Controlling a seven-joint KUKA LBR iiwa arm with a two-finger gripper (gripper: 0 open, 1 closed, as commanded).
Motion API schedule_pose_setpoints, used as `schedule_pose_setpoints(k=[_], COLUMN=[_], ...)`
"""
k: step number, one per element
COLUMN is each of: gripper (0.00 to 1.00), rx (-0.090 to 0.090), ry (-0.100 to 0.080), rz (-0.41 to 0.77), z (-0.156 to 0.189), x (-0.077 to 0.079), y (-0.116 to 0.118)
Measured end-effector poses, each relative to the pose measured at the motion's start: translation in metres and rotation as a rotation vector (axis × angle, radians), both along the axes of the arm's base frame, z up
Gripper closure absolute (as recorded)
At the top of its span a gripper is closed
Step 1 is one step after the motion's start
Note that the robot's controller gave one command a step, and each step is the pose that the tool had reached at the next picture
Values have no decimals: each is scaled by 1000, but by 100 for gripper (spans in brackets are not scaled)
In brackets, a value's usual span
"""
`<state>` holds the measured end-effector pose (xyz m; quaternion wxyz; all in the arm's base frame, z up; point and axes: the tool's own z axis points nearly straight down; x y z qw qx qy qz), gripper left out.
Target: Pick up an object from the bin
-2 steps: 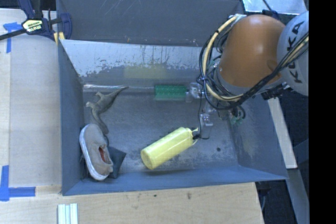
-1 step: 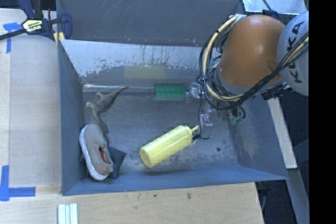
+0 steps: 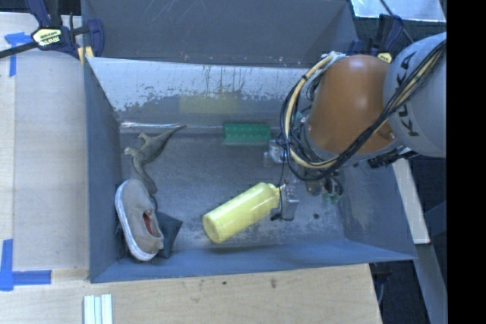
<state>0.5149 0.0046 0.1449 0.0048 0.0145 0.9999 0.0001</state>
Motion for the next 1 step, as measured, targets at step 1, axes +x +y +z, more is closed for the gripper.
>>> schedule_pose_setpoints(k=[1], gripper=[0], rx=[-1], ry=[9], rz=[98], z=[-34], x=[-25], y=[15])
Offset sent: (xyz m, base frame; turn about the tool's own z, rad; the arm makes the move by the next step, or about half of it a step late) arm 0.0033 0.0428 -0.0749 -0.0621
